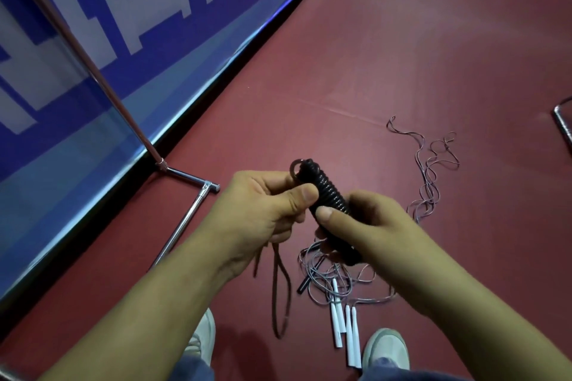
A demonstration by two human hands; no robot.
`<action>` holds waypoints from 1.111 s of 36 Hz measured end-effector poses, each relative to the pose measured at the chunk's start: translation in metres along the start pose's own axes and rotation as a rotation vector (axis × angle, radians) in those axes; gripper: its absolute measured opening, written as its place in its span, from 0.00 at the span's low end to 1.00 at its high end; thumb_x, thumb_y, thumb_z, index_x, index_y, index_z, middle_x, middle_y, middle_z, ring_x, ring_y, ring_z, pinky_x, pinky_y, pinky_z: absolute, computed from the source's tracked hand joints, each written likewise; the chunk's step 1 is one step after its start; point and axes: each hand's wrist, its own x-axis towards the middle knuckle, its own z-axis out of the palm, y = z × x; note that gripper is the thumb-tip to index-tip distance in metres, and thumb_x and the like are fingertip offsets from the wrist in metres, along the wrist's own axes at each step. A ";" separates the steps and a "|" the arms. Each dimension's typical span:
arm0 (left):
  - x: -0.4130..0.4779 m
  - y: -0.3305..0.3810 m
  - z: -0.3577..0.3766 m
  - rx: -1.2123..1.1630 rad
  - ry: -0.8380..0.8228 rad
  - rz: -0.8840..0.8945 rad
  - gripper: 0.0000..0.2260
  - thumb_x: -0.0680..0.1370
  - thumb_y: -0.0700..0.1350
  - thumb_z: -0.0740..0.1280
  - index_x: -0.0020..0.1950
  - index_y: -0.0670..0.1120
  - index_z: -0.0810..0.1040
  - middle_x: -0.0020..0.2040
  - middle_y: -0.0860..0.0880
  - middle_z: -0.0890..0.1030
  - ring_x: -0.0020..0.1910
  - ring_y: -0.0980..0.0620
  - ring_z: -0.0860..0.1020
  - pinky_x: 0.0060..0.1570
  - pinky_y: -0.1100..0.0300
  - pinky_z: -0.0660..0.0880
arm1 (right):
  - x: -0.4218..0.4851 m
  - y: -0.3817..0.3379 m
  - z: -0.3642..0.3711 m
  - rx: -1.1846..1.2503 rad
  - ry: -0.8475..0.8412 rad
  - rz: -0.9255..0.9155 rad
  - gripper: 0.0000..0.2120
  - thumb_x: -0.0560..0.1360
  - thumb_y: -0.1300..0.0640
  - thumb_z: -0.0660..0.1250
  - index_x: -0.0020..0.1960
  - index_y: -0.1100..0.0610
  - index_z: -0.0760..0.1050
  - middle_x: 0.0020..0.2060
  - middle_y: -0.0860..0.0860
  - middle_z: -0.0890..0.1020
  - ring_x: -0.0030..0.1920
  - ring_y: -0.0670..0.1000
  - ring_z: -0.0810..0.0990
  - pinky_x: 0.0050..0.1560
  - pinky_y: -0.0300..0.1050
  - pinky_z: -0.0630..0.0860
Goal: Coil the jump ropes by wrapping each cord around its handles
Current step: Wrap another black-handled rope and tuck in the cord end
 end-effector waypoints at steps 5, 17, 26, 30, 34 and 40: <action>-0.001 -0.001 0.009 0.153 0.036 0.086 0.07 0.76 0.42 0.73 0.42 0.38 0.85 0.28 0.45 0.73 0.24 0.52 0.64 0.25 0.62 0.63 | -0.005 0.008 0.016 -0.275 0.191 -0.090 0.12 0.68 0.58 0.76 0.43 0.59 0.73 0.27 0.47 0.72 0.24 0.47 0.69 0.25 0.42 0.67; 0.001 0.011 -0.006 0.013 -0.284 0.073 0.21 0.71 0.48 0.75 0.64 0.45 0.82 0.37 0.46 0.75 0.26 0.55 0.67 0.28 0.63 0.69 | -0.019 -0.012 0.003 0.523 -0.380 0.174 0.11 0.62 0.59 0.69 0.30 0.51 0.67 0.24 0.50 0.63 0.18 0.45 0.59 0.22 0.31 0.59; -0.005 0.019 -0.002 0.065 -0.352 0.157 0.16 0.74 0.48 0.72 0.58 0.41 0.83 0.35 0.44 0.69 0.28 0.55 0.62 0.29 0.63 0.60 | -0.010 0.003 -0.004 0.886 -0.890 0.363 0.22 0.72 0.59 0.69 0.40 0.53 0.53 0.25 0.47 0.66 0.21 0.45 0.63 0.21 0.33 0.64; -0.008 0.021 -0.012 0.238 -0.269 0.210 0.15 0.77 0.46 0.70 0.61 0.45 0.84 0.34 0.50 0.71 0.34 0.50 0.62 0.34 0.59 0.62 | -0.010 -0.004 0.000 0.746 -0.614 0.337 0.19 0.65 0.58 0.69 0.37 0.52 0.56 0.23 0.47 0.65 0.18 0.42 0.63 0.18 0.31 0.62; -0.014 0.023 -0.010 0.314 -0.238 0.223 0.15 0.76 0.50 0.71 0.62 0.50 0.84 0.37 0.39 0.74 0.34 0.40 0.60 0.34 0.47 0.58 | -0.010 -0.009 -0.001 0.641 -0.391 0.236 0.10 0.59 0.57 0.70 0.33 0.52 0.68 0.22 0.48 0.62 0.17 0.43 0.59 0.18 0.30 0.59; -0.012 0.017 -0.008 0.566 -0.062 0.313 0.11 0.77 0.51 0.68 0.56 0.54 0.86 0.34 0.53 0.79 0.30 0.57 0.70 0.33 0.65 0.68 | -0.010 -0.007 0.005 0.471 -0.210 0.131 0.09 0.58 0.58 0.69 0.28 0.52 0.68 0.22 0.51 0.63 0.18 0.47 0.57 0.22 0.32 0.57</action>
